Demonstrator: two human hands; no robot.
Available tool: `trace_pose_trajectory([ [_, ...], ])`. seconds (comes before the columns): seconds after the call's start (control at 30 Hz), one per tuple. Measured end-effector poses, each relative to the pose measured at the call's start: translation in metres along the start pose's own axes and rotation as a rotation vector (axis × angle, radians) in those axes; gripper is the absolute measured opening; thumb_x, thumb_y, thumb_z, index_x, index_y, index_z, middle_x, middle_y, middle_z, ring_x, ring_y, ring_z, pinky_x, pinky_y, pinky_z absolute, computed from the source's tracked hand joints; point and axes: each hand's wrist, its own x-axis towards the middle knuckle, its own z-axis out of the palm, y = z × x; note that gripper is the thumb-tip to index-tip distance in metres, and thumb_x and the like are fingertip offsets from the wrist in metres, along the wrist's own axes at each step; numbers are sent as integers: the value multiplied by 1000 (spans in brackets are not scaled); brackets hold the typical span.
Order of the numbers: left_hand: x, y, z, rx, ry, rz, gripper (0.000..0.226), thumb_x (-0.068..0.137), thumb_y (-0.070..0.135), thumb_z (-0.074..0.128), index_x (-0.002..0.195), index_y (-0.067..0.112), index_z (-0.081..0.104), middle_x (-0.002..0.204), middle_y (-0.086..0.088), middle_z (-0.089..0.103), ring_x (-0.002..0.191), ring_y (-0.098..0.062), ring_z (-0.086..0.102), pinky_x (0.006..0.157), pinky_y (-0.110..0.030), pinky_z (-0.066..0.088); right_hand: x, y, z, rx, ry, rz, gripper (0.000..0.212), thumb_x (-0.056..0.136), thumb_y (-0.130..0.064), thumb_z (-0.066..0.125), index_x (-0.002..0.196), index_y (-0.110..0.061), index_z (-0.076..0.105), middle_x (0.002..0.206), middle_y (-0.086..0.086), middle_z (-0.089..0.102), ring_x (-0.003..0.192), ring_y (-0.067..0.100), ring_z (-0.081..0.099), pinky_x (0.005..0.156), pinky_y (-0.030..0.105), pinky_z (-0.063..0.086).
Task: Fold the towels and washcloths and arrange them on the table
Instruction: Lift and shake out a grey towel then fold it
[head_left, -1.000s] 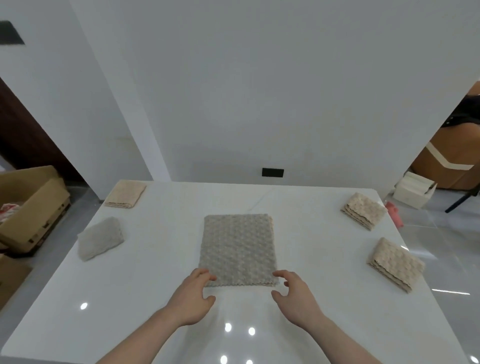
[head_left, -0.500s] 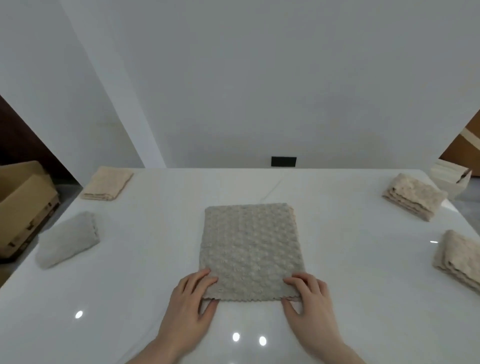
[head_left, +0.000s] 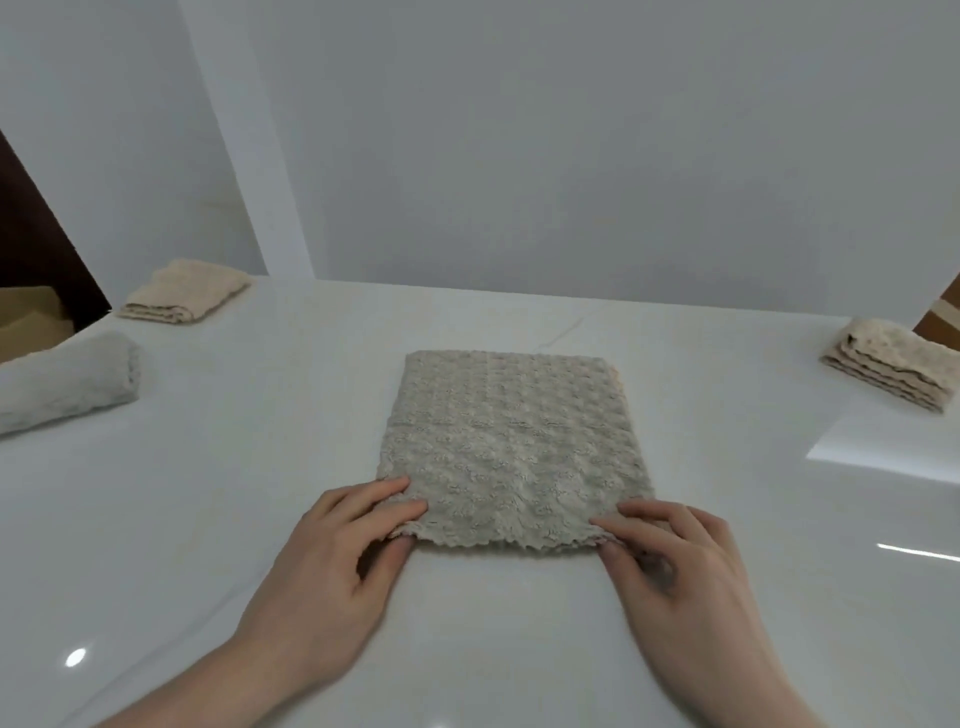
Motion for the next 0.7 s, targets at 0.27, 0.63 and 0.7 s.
trace_pose_trajectory([
  [0.27, 4, -1, 4, 12, 29, 7, 29, 100, 43, 54, 126, 46, 68, 138, 32, 52, 127, 1, 45, 106, -14, 29, 1, 6, 7, -22, 4, -40, 17, 93, -40, 66, 105, -46, 76, 113, -30, 60, 110, 5, 48, 101, 29, 41],
  [0.63, 4, -2, -3, -155, 178, -72, 17, 97, 24, 62, 102, 34, 75, 101, 18, 69, 98, -10, 60, 89, -30, 50, -6, -6, 1, -60, 115, 22, 6, 93, -30, 67, 92, -32, 73, 91, -16, 58, 100, 18, 59, 81, 26, 40],
  [0.7, 2, -2, -3, -111, 189, -54, 13, 97, 31, 60, 96, 34, 72, 95, 18, 66, 94, -10, 57, 85, -33, 51, -7, -5, 2, -79, 136, 14, 7, 94, -30, 66, 90, -32, 71, 91, -14, 59, 99, 19, 59, 80, 29, 41],
])
